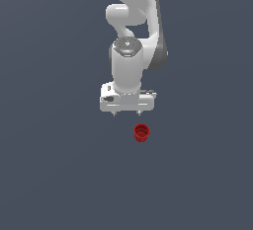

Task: Pick up the object and move it to a goal position.

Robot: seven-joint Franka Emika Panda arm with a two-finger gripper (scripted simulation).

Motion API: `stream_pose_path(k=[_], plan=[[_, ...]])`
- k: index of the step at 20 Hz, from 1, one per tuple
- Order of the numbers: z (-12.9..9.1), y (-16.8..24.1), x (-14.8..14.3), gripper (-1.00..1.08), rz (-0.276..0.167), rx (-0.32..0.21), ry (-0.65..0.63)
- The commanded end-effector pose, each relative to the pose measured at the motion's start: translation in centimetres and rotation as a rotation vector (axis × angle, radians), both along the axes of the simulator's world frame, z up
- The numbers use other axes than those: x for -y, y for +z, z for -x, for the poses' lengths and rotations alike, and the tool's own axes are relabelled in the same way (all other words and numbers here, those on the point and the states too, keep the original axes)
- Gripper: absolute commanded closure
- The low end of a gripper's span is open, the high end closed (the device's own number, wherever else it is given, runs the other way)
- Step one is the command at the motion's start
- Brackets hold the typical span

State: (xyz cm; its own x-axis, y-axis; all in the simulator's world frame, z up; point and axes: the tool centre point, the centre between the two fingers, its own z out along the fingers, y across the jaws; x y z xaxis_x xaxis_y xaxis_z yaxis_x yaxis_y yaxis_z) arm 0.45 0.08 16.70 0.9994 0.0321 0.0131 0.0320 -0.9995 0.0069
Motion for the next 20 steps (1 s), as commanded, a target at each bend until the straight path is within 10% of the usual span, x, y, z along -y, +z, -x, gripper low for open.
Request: stream_pose_path(k=[1, 20], plan=[[0.0, 0.0, 0.0, -0.92, 0.0, 0.0, 0.0], [-0.95, -0.48, -0.75, -0.92, -0.007, 0.01, 0.066]])
